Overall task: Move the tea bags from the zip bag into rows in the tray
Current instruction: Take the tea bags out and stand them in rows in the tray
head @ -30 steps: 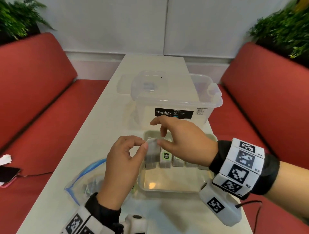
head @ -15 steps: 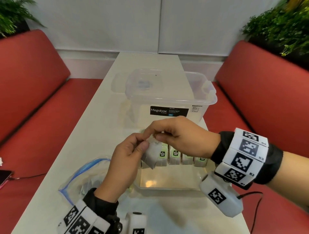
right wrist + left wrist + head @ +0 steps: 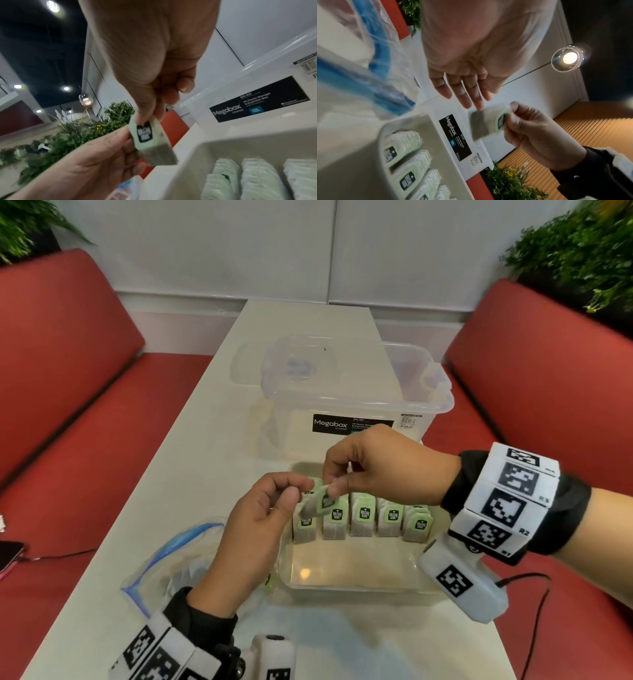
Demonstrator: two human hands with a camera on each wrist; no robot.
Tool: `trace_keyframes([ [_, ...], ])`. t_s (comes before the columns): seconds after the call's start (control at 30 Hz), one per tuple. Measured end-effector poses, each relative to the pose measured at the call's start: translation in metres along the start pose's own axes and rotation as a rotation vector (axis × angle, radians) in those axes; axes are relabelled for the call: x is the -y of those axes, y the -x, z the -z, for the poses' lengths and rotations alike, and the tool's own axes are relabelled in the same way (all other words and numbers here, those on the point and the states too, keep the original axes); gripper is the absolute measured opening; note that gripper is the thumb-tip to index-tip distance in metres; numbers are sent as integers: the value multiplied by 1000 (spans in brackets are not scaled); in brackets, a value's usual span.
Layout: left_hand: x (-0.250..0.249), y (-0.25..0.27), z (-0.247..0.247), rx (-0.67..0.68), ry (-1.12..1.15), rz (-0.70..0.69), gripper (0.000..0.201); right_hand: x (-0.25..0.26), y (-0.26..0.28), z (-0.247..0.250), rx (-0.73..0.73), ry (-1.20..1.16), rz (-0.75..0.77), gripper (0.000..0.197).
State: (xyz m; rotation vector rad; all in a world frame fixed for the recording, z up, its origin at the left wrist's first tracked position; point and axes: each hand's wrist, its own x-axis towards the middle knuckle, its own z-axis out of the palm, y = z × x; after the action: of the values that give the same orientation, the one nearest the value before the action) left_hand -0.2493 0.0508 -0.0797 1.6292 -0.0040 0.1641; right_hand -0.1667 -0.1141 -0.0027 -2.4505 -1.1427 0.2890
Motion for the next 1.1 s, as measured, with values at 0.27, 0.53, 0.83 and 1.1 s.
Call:
trace_keyframes([
  [0.27, 16, 19, 20, 110, -595, -82, 18, -45, -12, -23, 313, 346, -281, 10],
  [0.53, 32, 22, 21, 307, -905, -165, 35, -76, -25, -49, 525, 444, -345, 10],
  [0.83, 39, 27, 20, 283, -928, -188, 39, -84, -30, -57, 498, 518, -365, 11],
  [1.1, 39, 29, 21, 256, -938, -150, 37, -86, -31, -59, 478, 532, -397, 9],
])
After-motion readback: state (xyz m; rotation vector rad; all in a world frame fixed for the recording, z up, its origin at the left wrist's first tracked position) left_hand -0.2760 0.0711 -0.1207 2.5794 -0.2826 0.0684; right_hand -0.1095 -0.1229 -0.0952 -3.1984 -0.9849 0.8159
